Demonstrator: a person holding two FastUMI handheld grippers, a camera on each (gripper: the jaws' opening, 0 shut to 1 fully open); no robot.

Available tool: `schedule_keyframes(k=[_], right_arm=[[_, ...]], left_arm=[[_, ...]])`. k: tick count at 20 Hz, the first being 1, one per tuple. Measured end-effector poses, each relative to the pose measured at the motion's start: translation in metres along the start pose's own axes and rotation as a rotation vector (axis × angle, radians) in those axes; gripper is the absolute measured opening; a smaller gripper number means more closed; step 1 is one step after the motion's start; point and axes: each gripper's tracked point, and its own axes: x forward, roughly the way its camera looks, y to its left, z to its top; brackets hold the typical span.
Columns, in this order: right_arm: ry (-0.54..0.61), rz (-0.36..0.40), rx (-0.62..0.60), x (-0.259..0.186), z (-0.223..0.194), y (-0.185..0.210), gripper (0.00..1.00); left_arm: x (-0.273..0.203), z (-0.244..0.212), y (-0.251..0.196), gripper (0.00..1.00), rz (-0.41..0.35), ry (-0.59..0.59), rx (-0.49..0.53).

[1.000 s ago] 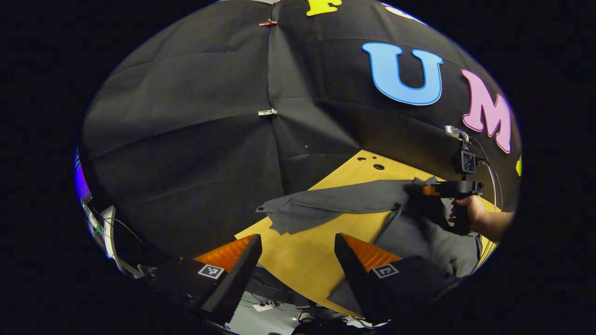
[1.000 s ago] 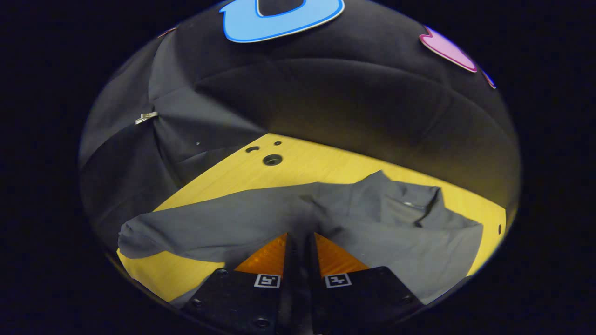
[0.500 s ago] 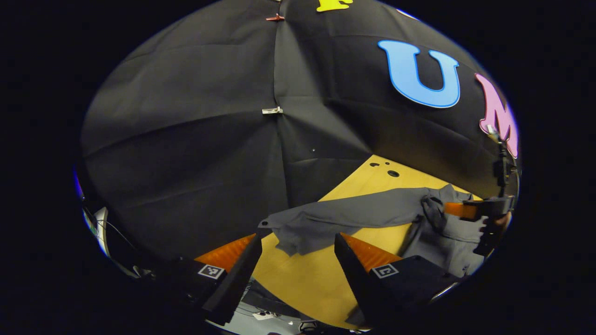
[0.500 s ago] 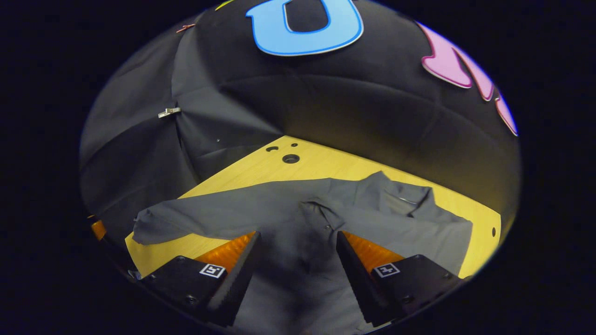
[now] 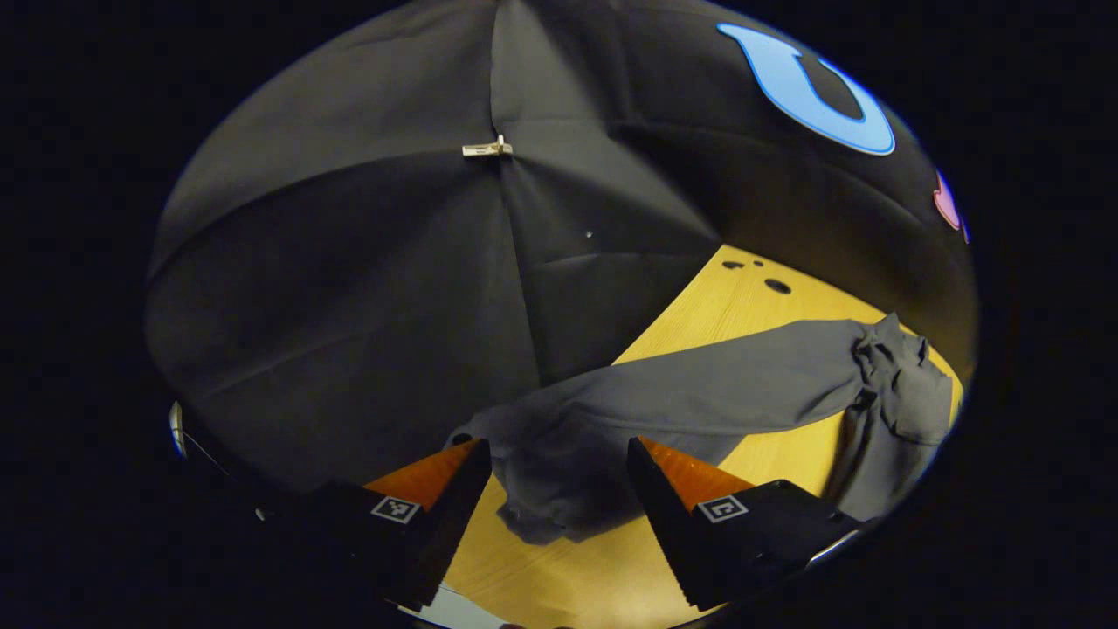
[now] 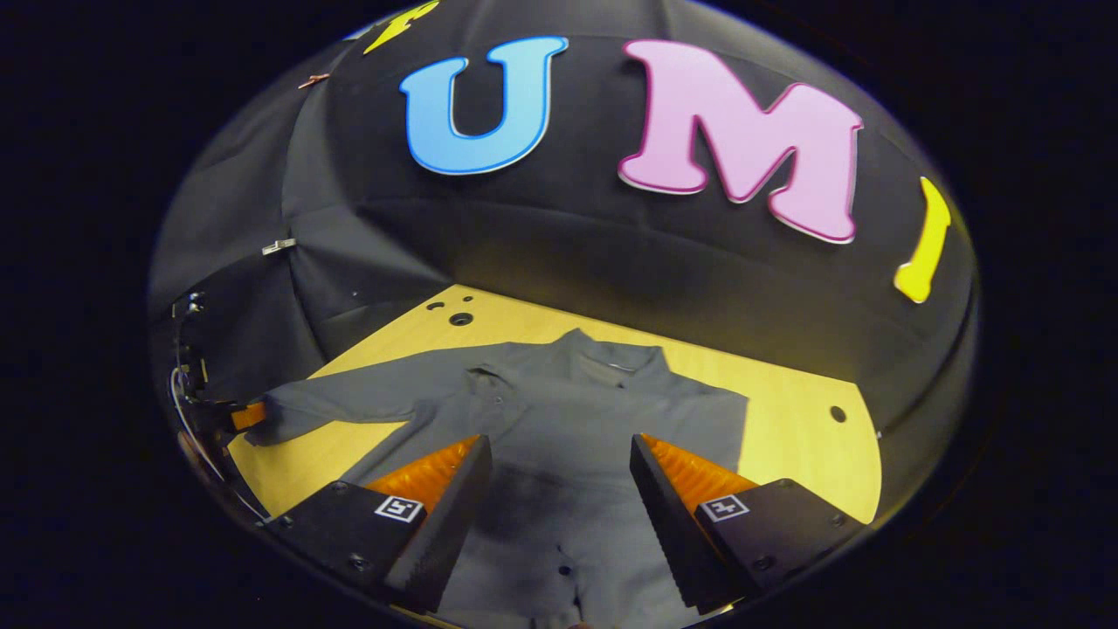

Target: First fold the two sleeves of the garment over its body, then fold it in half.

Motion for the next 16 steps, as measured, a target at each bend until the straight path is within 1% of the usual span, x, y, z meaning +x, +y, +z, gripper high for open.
schedule_keyframes(k=[3,5,6,7,8,9,12,13,15,16], right_arm=[[0.003,-0.074,0.02,-0.039,-0.012,-0.027,0.98],[0.011,-0.092,0.082,-0.064,-0.016,-0.031,0.99],[0.004,-0.112,0.11,-0.074,-0.016,-0.038,0.98],[-0.002,-0.136,0.128,-0.084,-0.017,-0.046,0.98],[-0.004,-0.16,0.139,-0.091,-0.021,-0.053,0.98],[-0.005,-0.181,0.147,-0.099,-0.023,-0.059,0.98],[-0.01,-0.229,0.166,-0.115,-0.032,-0.071,0.98],[-0.007,-0.243,0.169,-0.119,-0.036,-0.075,0.98],[0.001,-0.26,0.182,-0.124,-0.044,-0.08,0.98],[-0.002,-0.27,0.19,-0.127,-0.046,-0.083,0.98]], left_arm=[[0.02,-0.015,0.002,0.99,-0.006,0.061,0.012],[0.027,-0.027,-0.004,0.99,-0.033,0.1,0.012],[0.026,-0.024,-0.006,0.98,-0.042,0.083,0.011],[0.025,-0.028,-0.005,0.98,-0.051,0.098,0.018],[0.025,-0.029,-0.006,0.92,-0.057,0.09,0.027],[0.025,-0.03,-0.01,0.89,-0.07,0.098,0.029],[0.025,-0.029,-0.024,0.7,-0.102,0.088,0.052],[0.023,-0.029,-0.029,0.53,-0.116,0.082,0.068],[0.022,-0.029,-0.033,0.21,-0.119,0.072,0.099],[0.023,-0.028,-0.035,0.15,-0.117,0.072,0.101]])
